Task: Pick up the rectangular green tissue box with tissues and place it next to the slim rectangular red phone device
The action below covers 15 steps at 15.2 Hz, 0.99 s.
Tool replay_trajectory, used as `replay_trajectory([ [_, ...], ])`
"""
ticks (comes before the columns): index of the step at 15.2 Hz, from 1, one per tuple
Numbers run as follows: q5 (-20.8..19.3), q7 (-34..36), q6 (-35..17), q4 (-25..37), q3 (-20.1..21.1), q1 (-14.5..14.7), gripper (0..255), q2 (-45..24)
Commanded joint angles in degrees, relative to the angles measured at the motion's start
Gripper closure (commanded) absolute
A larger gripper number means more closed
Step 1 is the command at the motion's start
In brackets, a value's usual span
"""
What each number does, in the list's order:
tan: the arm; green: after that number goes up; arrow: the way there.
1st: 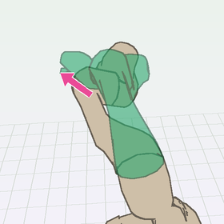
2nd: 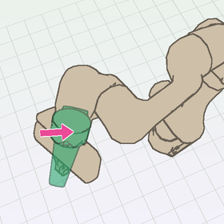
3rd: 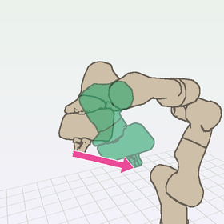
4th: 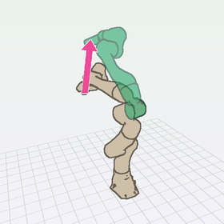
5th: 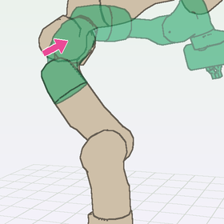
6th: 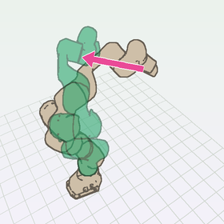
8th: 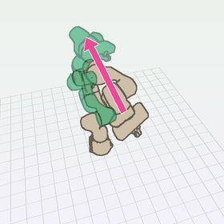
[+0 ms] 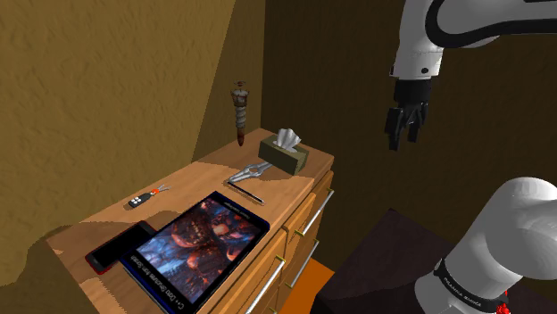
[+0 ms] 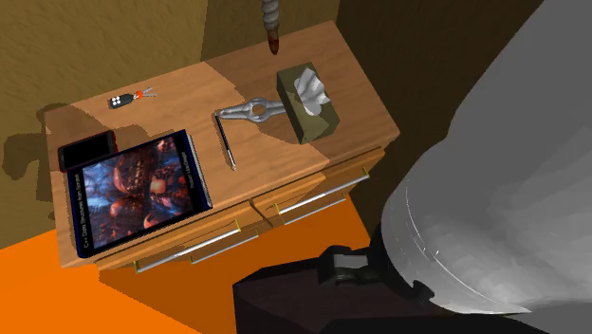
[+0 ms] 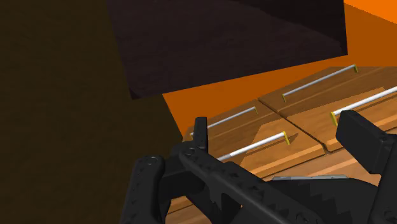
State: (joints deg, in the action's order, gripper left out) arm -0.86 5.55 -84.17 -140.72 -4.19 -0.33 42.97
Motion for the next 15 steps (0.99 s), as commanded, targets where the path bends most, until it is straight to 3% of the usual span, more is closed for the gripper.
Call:
replay_trajectory([
  [1,0.0,0.0,0.0,0.0,0.0,0.0,0,0.0],
  [9,4.3,-7.2,-19.7,-1.1,-6.3,1.2,0,-10.8],
  [15,11.4,-15.1,-32.0,1.9,-11.0,3.8,0,-21.4],
])
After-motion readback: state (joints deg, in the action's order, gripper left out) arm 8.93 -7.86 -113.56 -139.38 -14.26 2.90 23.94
